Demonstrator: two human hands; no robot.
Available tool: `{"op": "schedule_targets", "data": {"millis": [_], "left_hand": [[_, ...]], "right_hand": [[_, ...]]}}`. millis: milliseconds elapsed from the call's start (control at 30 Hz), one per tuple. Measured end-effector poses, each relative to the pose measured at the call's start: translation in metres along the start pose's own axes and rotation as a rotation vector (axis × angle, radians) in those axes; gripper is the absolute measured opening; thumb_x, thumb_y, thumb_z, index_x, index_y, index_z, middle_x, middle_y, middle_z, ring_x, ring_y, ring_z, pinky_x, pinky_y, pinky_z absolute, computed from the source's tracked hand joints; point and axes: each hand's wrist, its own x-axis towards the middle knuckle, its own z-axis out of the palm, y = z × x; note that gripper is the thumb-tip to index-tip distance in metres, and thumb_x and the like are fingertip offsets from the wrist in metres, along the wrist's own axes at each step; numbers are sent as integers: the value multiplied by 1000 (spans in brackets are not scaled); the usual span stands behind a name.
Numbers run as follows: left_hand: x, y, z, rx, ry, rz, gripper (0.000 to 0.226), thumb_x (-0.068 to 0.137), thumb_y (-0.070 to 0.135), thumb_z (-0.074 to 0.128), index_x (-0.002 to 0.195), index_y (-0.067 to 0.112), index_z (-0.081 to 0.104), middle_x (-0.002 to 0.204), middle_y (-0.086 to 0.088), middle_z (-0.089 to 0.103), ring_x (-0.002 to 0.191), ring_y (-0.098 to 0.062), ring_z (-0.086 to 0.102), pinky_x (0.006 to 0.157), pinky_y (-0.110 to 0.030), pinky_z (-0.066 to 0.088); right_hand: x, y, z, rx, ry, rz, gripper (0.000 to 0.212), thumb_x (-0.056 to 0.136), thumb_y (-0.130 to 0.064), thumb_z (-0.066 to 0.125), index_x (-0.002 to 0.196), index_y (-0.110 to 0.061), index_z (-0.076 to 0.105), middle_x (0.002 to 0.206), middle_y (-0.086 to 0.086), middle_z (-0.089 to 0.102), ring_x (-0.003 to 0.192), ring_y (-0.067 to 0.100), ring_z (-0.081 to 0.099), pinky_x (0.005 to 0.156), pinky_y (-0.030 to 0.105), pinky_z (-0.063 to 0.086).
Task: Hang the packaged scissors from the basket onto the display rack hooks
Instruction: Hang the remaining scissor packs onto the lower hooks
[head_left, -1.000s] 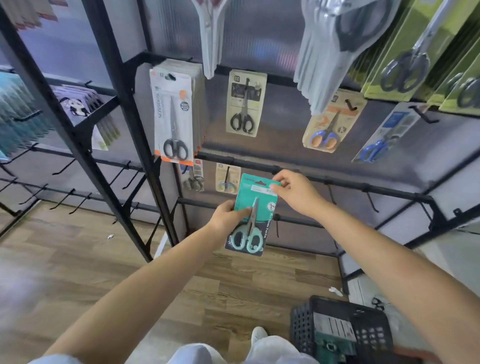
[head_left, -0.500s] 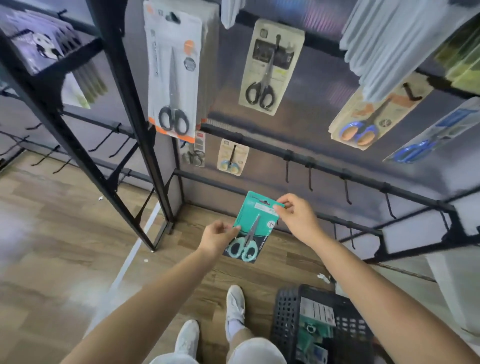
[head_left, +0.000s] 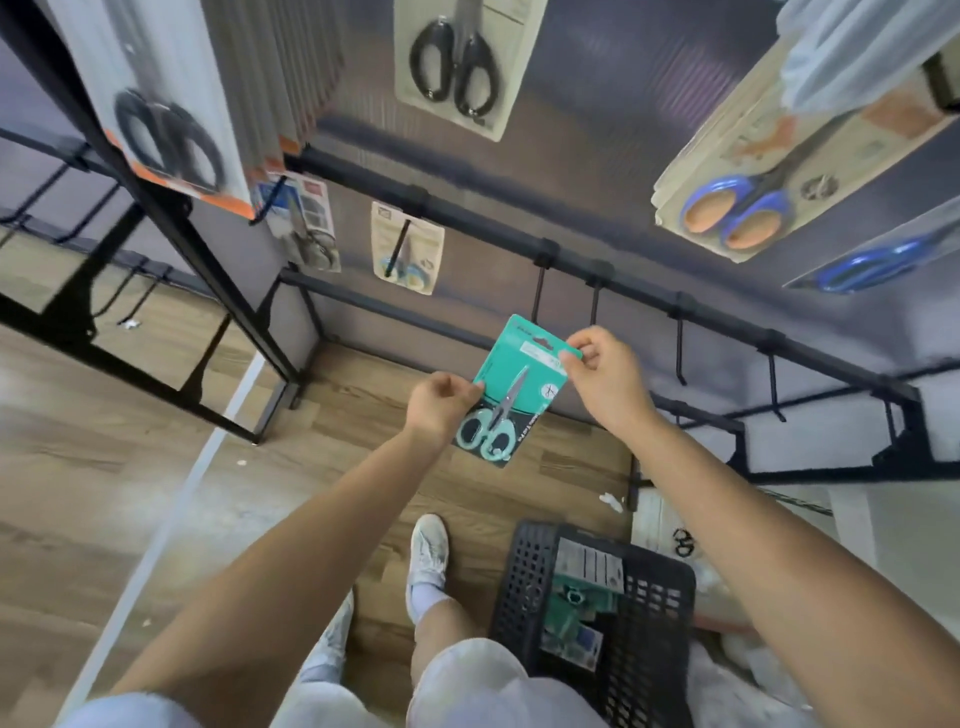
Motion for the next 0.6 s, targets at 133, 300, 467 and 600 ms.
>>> {"op": "schedule_targets", "data": {"millis": [133,300,467,600], "left_hand": [[14,6,11,-17,1,-31,19,90,26,62,86,11,50,88,-7,67,68,-14,66,56,-24,54],[28,3,21,-37,35,-38,19,91,26,61,94,10,52,88,-4,66,66,-10,65,47,-17,49],[37,-5,24,-31,93,-56,17,92,26,60,91,11,53,86,-1,64,65,-8,62,50,-19,49],[45,-5,31,19,109,-63,18,91,31,60,88,16,51,88,0,64,75,-14,64,61,-28,52]], "right_hand": [[20,7,-1,-42,-3,10,4,96,-19,52,96,-19,48,106,-2,60,74,4,57,51,13,45],[36,6,-1,-73,-34,9,4,96,-19,51,97,-18,47,119,6,61,89,8,58,51,10,43],[43,5,4,-187,-68,-33,4,96,-20,50,95,-18,47,117,6,62,97,16,64,56,14,48],[52,9,5,-287,-41,-57,4,96,-21,50,95,-18,49,117,7,62,96,20,65,49,18,44]]}}
